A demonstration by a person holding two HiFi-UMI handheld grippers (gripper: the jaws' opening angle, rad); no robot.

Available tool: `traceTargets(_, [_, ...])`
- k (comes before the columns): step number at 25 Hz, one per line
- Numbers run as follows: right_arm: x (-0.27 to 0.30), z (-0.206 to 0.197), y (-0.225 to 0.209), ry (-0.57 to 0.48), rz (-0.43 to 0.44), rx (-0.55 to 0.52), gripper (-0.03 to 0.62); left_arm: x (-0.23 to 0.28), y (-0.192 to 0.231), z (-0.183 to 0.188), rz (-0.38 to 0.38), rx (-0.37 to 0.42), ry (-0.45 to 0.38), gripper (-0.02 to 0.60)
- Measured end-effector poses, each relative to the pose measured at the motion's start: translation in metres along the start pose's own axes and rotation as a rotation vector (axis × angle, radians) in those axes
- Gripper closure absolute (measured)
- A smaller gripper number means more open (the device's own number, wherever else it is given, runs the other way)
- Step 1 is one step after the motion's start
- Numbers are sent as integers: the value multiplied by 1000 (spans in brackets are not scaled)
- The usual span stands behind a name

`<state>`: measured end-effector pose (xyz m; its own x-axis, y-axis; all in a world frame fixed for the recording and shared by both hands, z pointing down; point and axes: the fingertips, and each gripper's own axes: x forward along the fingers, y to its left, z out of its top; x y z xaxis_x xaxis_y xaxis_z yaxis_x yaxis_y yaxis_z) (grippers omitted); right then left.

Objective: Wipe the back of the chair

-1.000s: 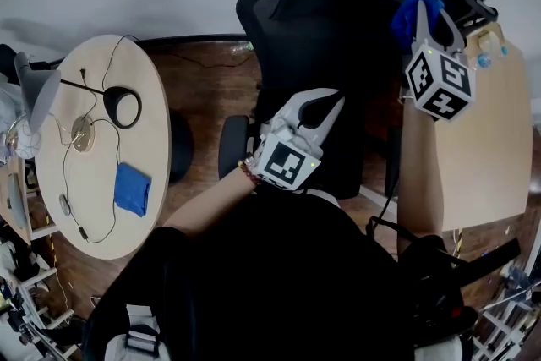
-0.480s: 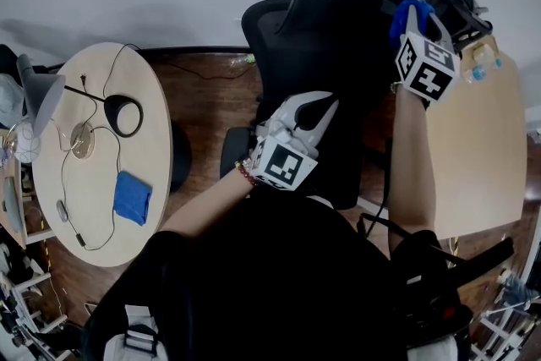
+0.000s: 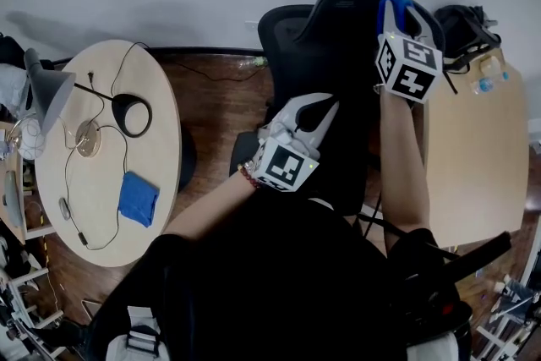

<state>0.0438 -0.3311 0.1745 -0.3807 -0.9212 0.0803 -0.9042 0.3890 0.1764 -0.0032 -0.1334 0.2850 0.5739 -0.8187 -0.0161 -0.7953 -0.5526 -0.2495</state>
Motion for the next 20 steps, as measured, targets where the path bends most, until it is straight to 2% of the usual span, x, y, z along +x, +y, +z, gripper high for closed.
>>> traceTargets(8, [7,12,83,-21,178,8,548,-19,17,-7,47,-34,5,575])
traceTargets(13, [5,18,115,-17,230,19,548,-29,25,-11,55,-45,10,575])
traceTargets(16, [2,22,137,-24,307,34,549,-33,26,-10,67,-67,11,575])
traceTargets(20, [-17,28,145,-119,411,64,549,-33,14,-10,43,-65,29,575])
